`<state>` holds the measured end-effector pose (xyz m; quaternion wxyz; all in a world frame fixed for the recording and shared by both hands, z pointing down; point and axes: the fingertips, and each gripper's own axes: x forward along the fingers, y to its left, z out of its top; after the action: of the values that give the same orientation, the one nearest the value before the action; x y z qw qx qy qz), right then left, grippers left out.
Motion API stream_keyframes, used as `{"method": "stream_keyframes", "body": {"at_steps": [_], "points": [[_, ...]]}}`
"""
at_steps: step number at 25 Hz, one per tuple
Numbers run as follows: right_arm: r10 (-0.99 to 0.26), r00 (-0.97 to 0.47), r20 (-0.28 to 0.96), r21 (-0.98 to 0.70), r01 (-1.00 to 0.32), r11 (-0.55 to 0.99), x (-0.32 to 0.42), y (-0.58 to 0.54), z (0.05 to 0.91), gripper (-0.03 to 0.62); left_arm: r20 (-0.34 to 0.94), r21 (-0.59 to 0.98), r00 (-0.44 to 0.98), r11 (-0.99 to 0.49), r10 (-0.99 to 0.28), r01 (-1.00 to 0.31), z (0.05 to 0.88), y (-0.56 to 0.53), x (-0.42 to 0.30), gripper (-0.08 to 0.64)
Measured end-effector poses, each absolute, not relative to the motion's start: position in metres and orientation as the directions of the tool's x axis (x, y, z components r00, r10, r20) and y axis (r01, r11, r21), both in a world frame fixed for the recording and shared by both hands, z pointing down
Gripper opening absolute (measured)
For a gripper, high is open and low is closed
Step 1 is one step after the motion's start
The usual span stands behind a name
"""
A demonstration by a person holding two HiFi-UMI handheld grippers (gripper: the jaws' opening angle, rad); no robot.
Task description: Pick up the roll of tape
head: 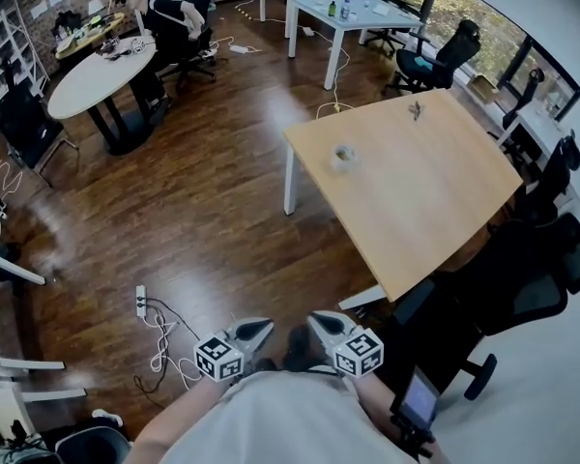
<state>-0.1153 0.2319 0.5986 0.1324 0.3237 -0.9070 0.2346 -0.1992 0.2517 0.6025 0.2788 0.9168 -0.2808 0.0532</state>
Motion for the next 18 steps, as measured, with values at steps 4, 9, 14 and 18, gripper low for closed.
{"method": "stream_keyframes", "body": {"at_steps": [4, 9, 14, 18], "points": [[-0.516, -0.78, 0.355, -0.37, -0.624, 0.688, -0.102, 0.188, 0.589, 0.007, 0.254, 0.414, 0.823, -0.712, -0.508, -0.567, 0.587, 0.209, -0.179, 0.005], [-0.507, -0.805, 0.307, -0.385, -0.593, 0.707, -0.089, 0.149, 0.577, 0.008, 0.249, 0.353, 0.804, -0.722, -0.54, -0.595, 0.57, 0.17, -0.158, 0.005], [-0.526, -0.804, 0.276, -0.413, -0.593, 0.691, -0.063, 0.126, 0.574, 0.006, 0.249, 0.34, 0.801, -0.726, -0.544, -0.598, 0.558, 0.141, -0.139, 0.005], [-0.559, -0.782, 0.276, -0.433, -0.621, 0.654, -0.044, 0.114, 0.579, 0.007, 0.267, 0.322, 0.815, -0.749, -0.514, -0.578, 0.557, 0.125, -0.124, 0.005]]}}
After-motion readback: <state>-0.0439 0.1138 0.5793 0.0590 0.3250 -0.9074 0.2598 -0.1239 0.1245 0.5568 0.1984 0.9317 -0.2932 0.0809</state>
